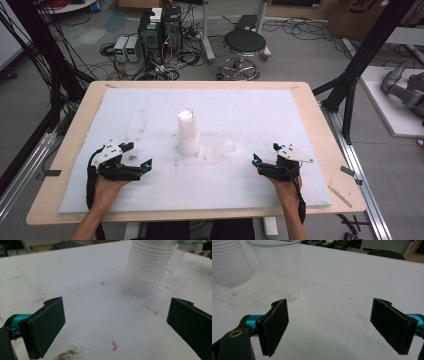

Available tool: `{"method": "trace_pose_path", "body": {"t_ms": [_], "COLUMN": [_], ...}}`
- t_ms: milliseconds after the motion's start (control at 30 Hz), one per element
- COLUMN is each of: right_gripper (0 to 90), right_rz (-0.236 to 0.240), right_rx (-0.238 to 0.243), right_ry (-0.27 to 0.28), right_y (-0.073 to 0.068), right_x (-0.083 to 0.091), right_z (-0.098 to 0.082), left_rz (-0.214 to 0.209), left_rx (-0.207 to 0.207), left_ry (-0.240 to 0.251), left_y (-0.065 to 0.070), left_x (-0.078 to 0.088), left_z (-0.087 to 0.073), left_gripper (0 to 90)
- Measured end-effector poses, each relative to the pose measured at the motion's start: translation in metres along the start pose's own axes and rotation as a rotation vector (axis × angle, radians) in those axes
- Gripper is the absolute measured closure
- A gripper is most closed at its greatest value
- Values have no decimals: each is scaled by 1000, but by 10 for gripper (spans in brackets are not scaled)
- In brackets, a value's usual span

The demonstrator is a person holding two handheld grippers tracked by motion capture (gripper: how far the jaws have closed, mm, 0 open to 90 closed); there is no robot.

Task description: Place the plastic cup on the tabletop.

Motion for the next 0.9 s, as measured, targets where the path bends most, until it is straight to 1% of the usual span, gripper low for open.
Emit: {"method": "trace_pose_path", "body": {"t_ms": [133, 167, 300, 400, 633, 667, 767, 900], "right_gripper": [152, 151, 151, 151, 152, 152, 152, 152], "right_rz": [-3, -3, -4, -13, -6, -7, -6, -7], "right_rx": [-21, -14, -15, -5, -10, -4, 13, 14], "right_ry": [-8, -8, -31, -25, -30, -32, -46, -41], "right_y": [2, 2, 2, 1, 0, 0, -1, -1], "right_x": [-1, -1, -3, -3, -2, -3, -4, -4], "right_z": [-2, -2, -2, -2, -3, -3, -3, -3], "left_rz": [6, 7, 11, 13, 19, 19, 20, 24], "left_rx": [3, 3, 3, 3, 4, 3, 7, 24], "left_ry": [4, 5, 11, 14, 15, 19, 19, 29], "left_y": [0, 0, 0, 0, 0, 0, -1, -2], "left_x": [0, 1, 1, 2, 2, 2, 2, 3], "left_z": [0, 0, 0, 0, 0, 0, 0, 0], "left_gripper": [17, 17, 17, 17, 17, 17, 17, 17]}}
Point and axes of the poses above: each handheld gripper's, and its own axes: x roughly backward along the jaws, z roughly out of its top, y roughly to its right, the point moved 3 cm from there along -x, roughly forward along the jaws, and after that the axes turned 2 degrees about y, right-handed, at the moved point
